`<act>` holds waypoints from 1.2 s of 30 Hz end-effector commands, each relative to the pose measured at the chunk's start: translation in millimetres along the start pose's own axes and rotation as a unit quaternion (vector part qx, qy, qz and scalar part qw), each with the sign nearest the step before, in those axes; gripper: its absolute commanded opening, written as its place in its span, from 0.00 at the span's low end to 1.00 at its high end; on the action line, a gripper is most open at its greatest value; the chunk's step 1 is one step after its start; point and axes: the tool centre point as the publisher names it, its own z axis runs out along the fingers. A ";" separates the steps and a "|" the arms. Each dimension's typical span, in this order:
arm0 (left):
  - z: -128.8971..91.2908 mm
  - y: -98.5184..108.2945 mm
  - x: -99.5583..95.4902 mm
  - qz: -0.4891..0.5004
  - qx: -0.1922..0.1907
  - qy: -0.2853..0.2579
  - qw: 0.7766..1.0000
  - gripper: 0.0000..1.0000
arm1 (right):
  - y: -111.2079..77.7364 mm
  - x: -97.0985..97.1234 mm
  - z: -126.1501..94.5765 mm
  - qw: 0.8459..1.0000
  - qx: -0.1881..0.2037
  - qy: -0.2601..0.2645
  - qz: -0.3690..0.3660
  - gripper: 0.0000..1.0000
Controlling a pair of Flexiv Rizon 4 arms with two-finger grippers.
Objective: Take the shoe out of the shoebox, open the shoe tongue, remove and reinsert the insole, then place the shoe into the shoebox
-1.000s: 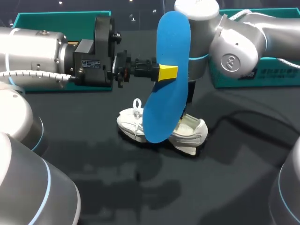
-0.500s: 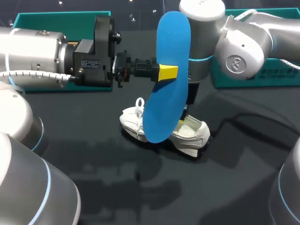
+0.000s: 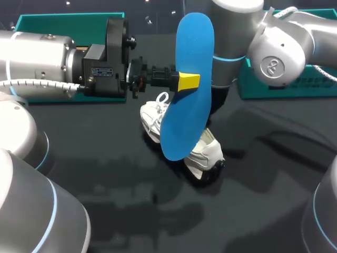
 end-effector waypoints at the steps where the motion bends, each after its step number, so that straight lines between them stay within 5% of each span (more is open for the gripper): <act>1: 1.1 1.1 -0.2 0.000 0.001 0.000 1.000 0.00 | -6.5 -2.2 1.0 0.980 -0.016 0.003 0.198 0.00; 11: 1.1 1.1 -0.2 0.000 0.001 0.000 1.000 0.00 | -6.5 -2.2 1.0 0.980 -0.016 0.003 0.198 0.00; 24: 1.1 1.1 -0.2 0.000 0.001 0.000 1.000 0.00 | -5.7 1.3 20.0 0.959 -0.029 0.003 0.283 0.00; 36: 1.1 1.1 -0.2 0.000 0.001 0.000 1.000 0.00 | -4.6 -11.2 53.1 0.958 -0.042 0.034 0.282 0.00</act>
